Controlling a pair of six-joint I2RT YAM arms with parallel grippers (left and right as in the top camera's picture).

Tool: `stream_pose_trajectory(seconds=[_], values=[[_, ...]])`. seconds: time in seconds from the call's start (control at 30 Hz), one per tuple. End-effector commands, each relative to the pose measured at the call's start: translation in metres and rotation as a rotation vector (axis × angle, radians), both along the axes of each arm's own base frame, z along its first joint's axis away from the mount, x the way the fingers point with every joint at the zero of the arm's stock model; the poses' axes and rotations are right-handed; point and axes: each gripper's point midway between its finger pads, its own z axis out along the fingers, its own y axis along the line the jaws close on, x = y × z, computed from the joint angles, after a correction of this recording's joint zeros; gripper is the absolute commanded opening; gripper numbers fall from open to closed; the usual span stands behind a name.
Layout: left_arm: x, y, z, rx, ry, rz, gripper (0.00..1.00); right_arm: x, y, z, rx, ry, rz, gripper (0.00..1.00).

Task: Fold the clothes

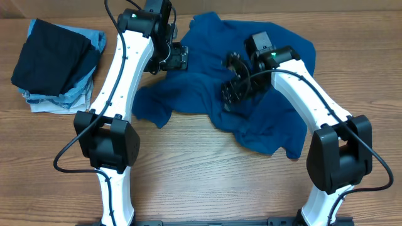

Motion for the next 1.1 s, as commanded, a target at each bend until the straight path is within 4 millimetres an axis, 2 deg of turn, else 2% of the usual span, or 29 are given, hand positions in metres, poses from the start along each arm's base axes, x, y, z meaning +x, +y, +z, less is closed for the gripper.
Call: stream_pose_trajectory(seconds=[0.0,0.03,0.13,0.2,0.23,0.27,0.4,0.47,0.57,0.63,0.73,0.83,0.9,0.97,1.0,1.07], values=[[0.001,0.008,0.000,-0.005,0.005,0.024,0.83,0.033,0.008,0.000,-0.003,-0.105,-0.063,0.75],[0.001,0.008,0.000,-0.005,0.005,0.024,0.83,0.046,0.009,-0.004,0.000,-0.133,-0.100,0.75],[0.001,0.008,0.000,-0.004,0.005,0.024,0.84,0.054,0.012,-0.022,0.010,-0.102,-0.150,0.67],[0.002,0.008,0.000,-0.003,0.003,0.020,0.84,0.048,0.017,-0.034,0.024,-0.046,-0.157,0.52],[0.002,0.008,0.000,-0.003,0.003,0.020,0.85,0.035,0.031,-0.033,0.079,0.011,-0.124,0.43],[0.002,0.009,0.000,-0.003,0.000,0.018,0.85,0.026,0.039,-0.031,0.109,0.043,-0.101,0.42],[0.004,0.013,0.000,-0.004,-0.001,0.027,0.86,-0.010,0.064,-0.034,0.100,0.132,-0.026,0.42],[0.004,0.016,0.000,-0.003,0.000,0.034,0.86,-0.032,0.085,-0.035,0.086,0.151,0.038,0.42],[0.002,0.019,-0.001,-0.001,0.010,0.038,0.86,-0.051,0.096,-0.037,0.067,0.183,0.080,0.42],[0.003,0.023,-0.001,-0.001,0.011,0.047,0.86,-0.071,0.100,-0.039,0.037,0.232,0.107,0.42],[0.006,0.034,-0.001,-0.001,0.011,0.071,0.86,-0.105,0.110,-0.041,-0.010,0.300,0.165,0.44],[0.008,0.047,-0.001,-0.001,0.015,0.101,0.86,-0.140,0.124,-0.039,-0.019,0.335,0.288,0.59],[0.009,0.053,-0.001,-0.001,0.015,0.113,0.86,-0.142,0.127,-0.032,-0.006,0.310,0.321,0.64],[0.010,0.056,-0.001,-0.001,0.013,0.119,0.87,-0.140,0.128,-0.013,0.027,0.242,0.364,0.70],[0.010,0.057,-0.001,0.000,0.014,0.121,0.87,-0.140,0.128,0.004,0.051,0.186,0.397,0.74],[0.010,0.057,-0.001,-0.001,0.014,0.121,0.87,-0.129,0.118,0.025,0.005,0.059,0.395,0.76]])
